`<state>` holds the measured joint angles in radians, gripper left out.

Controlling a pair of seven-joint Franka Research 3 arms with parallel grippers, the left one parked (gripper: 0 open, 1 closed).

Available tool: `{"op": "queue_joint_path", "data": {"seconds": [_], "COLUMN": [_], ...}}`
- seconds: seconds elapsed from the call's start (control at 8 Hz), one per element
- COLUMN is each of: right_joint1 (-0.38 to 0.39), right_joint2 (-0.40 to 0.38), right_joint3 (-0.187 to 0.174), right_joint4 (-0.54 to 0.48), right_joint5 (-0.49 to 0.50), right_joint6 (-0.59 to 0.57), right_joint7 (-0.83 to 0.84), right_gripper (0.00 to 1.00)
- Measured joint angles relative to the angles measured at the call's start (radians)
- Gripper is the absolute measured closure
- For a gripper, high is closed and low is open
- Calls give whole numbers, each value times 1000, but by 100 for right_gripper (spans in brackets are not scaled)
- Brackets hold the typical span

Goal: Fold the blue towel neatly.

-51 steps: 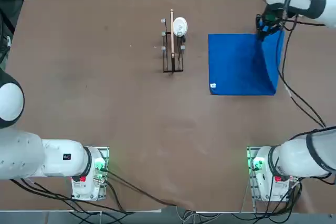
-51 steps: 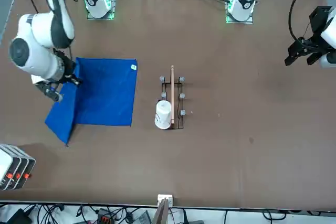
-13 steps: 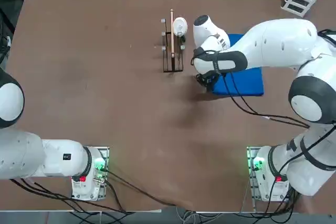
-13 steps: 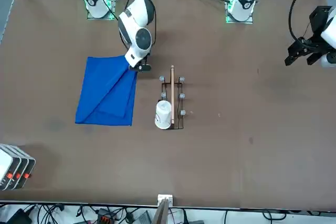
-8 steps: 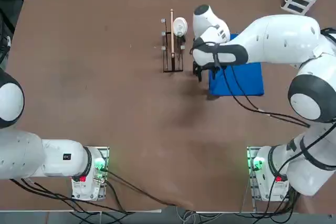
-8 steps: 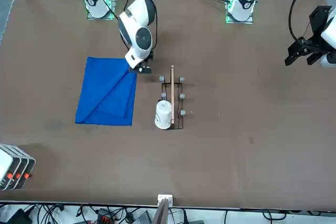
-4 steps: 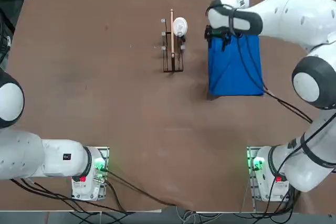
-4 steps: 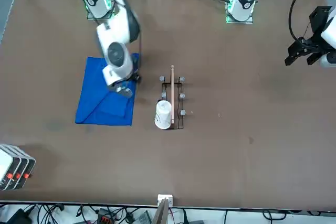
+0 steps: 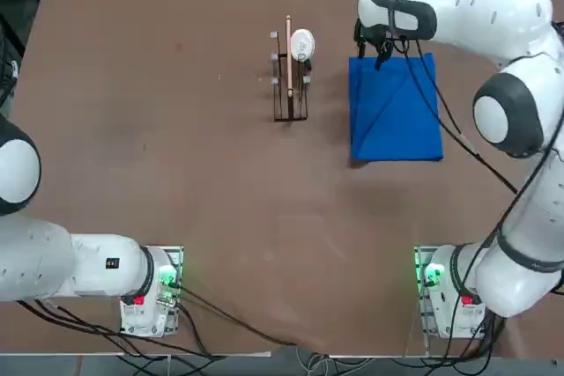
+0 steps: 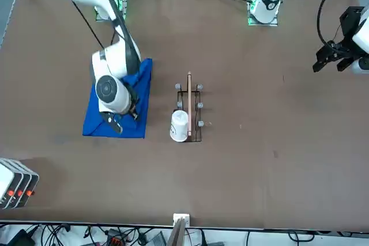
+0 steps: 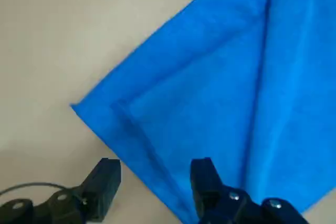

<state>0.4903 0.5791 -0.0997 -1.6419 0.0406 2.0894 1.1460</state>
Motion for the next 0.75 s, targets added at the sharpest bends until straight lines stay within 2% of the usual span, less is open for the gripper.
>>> {"op": "queue_joint_path", "data": {"seconds": [0.25,0.5,0.75], "right_joint1": [-3,-11,-16], "right_joint2": [59,84,105], "right_joint3": [0,0,0], "right_joint4": [23,39,58], "right_joint5": [0,0,0], "right_joint6": [85,102,102], "right_joint7": [145,229,255], "right_gripper": [18,22,21]}}
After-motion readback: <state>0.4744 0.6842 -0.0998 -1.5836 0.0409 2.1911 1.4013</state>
